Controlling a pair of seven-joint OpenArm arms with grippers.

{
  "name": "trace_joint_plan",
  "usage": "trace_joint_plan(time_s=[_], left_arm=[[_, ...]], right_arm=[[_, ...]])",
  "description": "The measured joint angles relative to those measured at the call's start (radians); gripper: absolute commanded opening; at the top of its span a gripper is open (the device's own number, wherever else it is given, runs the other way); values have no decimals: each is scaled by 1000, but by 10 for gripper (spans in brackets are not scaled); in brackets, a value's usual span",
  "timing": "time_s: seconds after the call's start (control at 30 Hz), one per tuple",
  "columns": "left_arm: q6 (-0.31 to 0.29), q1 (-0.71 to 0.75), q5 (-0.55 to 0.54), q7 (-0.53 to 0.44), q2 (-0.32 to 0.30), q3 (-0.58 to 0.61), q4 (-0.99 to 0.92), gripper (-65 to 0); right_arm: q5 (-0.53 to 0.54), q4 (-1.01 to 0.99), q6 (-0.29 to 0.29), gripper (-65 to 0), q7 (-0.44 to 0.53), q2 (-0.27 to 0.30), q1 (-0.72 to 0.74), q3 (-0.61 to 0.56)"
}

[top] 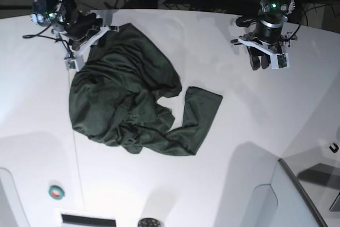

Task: Layout the t-shirt on the table in an organized manner, then fold the t-shirt properly
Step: 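Lower the right gripper onto the crumpled green t-shirt and grasp it, then drag the grasped shirt fabric outward with the right gripper and release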

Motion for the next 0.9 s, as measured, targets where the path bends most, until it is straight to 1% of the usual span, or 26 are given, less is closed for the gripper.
trace_joint_plan(time_s=[0.03, 0.1, 0.13, 0.2, 0.27, 0.43, 0.53, 0.6, 0.67, 0.7, 0.9], left_arm=[[0, 0, 0, 1, 0, 0, 0, -490], [0, 3, 0, 1, -1, 0, 0, -490], [0, 4, 0, 1, -1, 0, 0, -490], [0, 10, 0, -2, -2, -4, 0, -490], [-2, 13, 0, 2, -2, -7, 0, -490], [0, 13, 3, 2, -5, -10, 0, -492], [-2, 17, 4, 2, -10, -9, 0, -492], [-2, 28, 3, -1, -19, -10, 3, -492], [1, 35, 3, -1, -19, -12, 3, -492], [0, 37, 3, 1, -19, -12, 2, -492], [-2, 33, 3, -2, -18, -11, 0, -492]], right_arm=[[0, 36, 0, -408, 0, 9, -10, -1], [1, 116, 0, -323, -5, 32, -22, -2], [0, 148, -1, -305, -15, 38, -18, -2], [2, 174, -1, -305, -60, 39, 18, -2], [1, 160, -1, -305, -98, 31, 90, -13], [9, -21, 2, -305, -104, 25, 332, -117], [18, -167, 3, -305, -97, 22, 420, -158], [2, -245, 0, -305, -92, 14, 453, -153], [0, -290, 0, -305, -60, 13, 467, -142], [2, -300, 0, -305, -46, 13, 471, -142], [-1, -312, 0, -305, -48, 4, 483, -192]])
